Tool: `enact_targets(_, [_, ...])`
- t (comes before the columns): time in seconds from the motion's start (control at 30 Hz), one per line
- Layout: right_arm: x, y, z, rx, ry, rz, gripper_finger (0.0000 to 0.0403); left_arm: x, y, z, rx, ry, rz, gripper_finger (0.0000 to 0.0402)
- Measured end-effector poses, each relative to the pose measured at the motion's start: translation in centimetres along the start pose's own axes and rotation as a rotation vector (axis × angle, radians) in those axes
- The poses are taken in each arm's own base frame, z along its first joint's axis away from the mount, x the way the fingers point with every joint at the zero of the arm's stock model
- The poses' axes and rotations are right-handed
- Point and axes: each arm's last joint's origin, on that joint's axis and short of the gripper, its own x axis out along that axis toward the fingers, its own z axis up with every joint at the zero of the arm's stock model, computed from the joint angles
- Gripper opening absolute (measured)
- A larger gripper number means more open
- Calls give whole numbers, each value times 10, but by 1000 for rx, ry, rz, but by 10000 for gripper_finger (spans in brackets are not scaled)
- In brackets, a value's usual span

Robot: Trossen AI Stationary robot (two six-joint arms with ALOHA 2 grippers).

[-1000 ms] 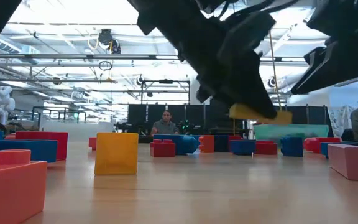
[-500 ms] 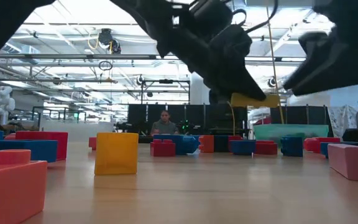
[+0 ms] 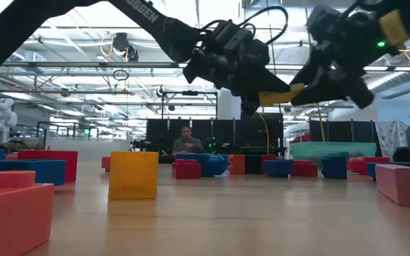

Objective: Sort blocks by size
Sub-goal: Put the yellow block into the blue bin

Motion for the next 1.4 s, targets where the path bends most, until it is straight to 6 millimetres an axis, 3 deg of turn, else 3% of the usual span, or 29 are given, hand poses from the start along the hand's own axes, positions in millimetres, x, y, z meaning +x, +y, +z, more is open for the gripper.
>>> enact_targets(0.37, [16,-10,3,7,12,40,72,-20,19,0,-40,-16,-35,108])
enact_targets(0.67, [22,-15,5,21,5,28,46,-23,21,-1,-66,-9,-47,113])
enact_targets(0.83, [27,-21,3,168,34,-22,37,-31,30,-1,-61,-16,11,202])
enact_targets(0.97, [27,-33,-3,308,73,-89,38,-51,49,-2,-84,-42,58,259])
enact_targets(1.1, [23,-60,-22,509,186,-159,36,-74,69,-4,-123,-66,110,277])
enact_targets(1.2, [16,-87,-51,718,351,-270,40,-87,77,-6,-140,-70,147,279])
enact_targets(1.3, [9,-111,-76,854,501,-368,41,-88,78,-7,-130,-60,176,279])
enact_targets(1.4, [8,-128,-87,919,540,-429,39,-79,73,-5,-90,-51,185,280])
